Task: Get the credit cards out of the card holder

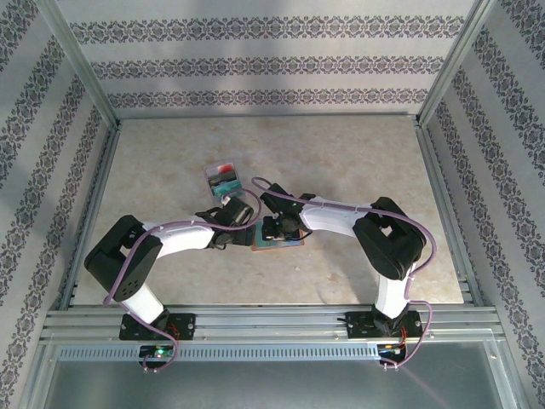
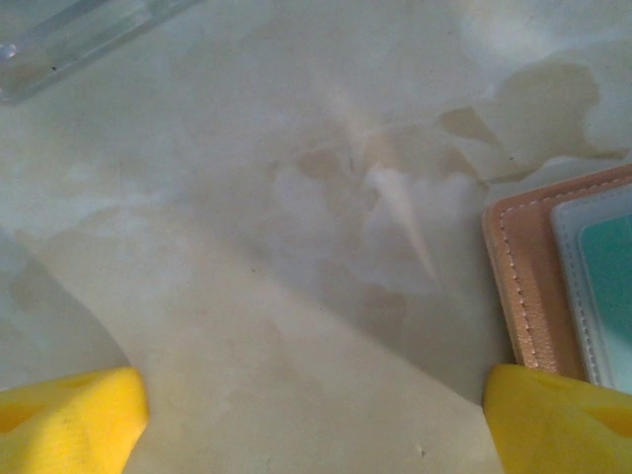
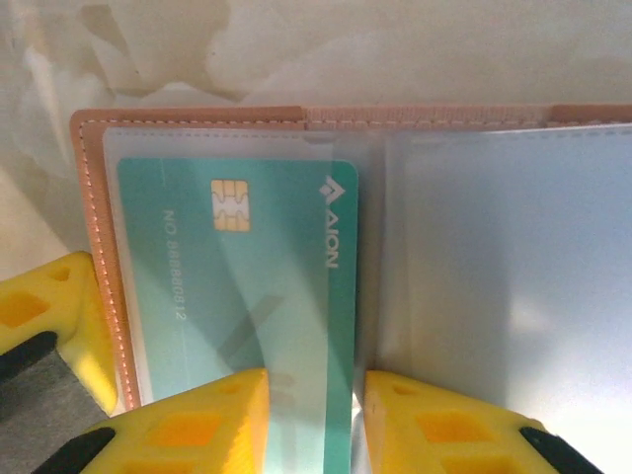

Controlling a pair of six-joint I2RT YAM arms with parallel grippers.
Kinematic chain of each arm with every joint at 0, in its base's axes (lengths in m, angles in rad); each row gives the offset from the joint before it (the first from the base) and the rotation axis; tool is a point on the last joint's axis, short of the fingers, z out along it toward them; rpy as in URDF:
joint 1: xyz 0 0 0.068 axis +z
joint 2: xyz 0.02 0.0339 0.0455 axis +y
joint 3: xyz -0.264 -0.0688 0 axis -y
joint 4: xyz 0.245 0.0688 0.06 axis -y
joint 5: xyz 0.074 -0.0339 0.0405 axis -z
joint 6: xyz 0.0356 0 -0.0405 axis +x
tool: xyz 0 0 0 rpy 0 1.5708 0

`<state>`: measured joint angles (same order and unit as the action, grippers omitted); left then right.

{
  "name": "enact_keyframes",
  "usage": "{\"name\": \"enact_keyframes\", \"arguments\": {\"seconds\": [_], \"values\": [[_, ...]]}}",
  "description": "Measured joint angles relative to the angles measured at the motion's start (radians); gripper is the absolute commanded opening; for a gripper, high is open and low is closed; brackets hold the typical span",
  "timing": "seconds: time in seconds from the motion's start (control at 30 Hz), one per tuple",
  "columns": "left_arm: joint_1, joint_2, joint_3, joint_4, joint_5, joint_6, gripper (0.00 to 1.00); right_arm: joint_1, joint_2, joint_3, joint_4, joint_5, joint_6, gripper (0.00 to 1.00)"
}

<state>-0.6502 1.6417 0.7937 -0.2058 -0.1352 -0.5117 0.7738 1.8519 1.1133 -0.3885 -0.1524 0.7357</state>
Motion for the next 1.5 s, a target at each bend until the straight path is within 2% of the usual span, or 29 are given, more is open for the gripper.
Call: {"name": "enact_keyframes", "arguments": {"seconds": [0.23, 0.57, 1.0, 1.4, 1.5], "values": [[-0.005, 0.017, 0.019, -0.025, -0.004, 0.001, 0.92, -0.042, -0.037, -0.079, 0.107, -0.097, 0.021, 0.32], [-0.009, 0.026, 0.032, -0.043, -0.006, 0.001, 0.93, -0.103, -0.102, -0.248, 0.372, -0.252, 0.079, 0.32], [-0.010, 0.024, 0.038, -0.050, -0.007, 0.002, 0.94, -0.144, -0.159, -0.336, 0.536, -0.343, 0.124, 0.33], [-0.010, 0.027, 0.044, -0.058, -0.007, 0.003, 0.94, -0.149, -0.094, -0.352, 0.630, -0.377, 0.154, 0.35], [-0.010, 0.028, 0.045, -0.059, -0.007, 0.003, 0.95, -0.150, -0.089, -0.352, 0.640, -0.385, 0.157, 0.32]]}}
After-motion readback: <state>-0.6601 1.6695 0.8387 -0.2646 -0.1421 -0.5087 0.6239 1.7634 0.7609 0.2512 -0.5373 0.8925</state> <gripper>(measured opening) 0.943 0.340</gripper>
